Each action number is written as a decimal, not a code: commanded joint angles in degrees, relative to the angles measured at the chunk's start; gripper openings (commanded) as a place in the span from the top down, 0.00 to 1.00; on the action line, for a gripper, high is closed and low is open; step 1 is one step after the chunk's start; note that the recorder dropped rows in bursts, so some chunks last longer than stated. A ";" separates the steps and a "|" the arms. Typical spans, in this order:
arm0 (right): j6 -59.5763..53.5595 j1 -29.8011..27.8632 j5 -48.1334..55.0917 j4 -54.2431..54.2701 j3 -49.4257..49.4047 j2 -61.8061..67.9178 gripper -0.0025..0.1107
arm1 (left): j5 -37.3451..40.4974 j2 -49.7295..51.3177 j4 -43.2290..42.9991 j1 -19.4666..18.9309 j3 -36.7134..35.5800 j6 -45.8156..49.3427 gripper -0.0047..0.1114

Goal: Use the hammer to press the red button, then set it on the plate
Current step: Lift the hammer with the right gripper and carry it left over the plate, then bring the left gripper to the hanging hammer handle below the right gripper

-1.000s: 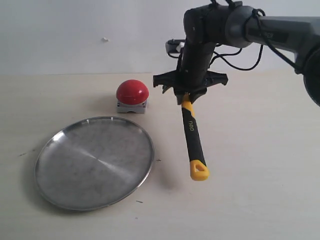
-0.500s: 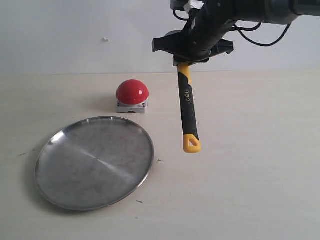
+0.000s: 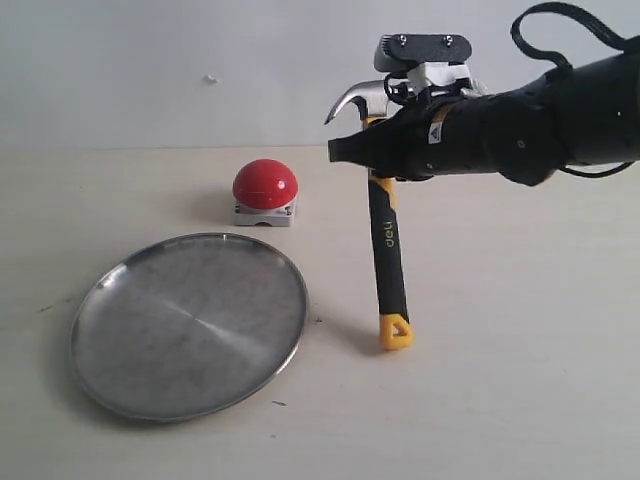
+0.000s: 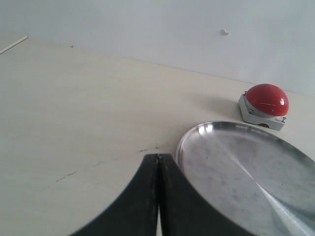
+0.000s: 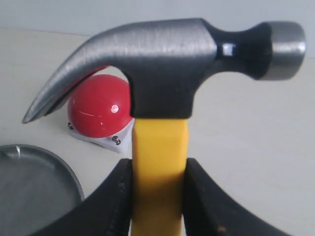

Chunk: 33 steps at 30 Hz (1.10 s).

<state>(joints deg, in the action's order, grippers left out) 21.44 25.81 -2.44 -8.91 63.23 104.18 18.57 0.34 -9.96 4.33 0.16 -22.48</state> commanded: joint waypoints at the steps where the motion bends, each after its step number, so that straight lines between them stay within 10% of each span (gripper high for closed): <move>1: 6.12 0.84 -12.58 -5.90 -0.47 -4.82 0.98 | -0.11 -0.34 0.20 0.25 -0.16 0.24 0.96; 33: 34.20 1.19 -30.59 -31.04 -8.22 -15.46 0.98 | -0.11 -0.34 0.20 0.27 -0.16 1.01 0.96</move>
<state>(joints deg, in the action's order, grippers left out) 55.75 26.95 -29.03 -40.27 54.61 89.87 18.57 0.34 -9.96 4.33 0.16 -21.84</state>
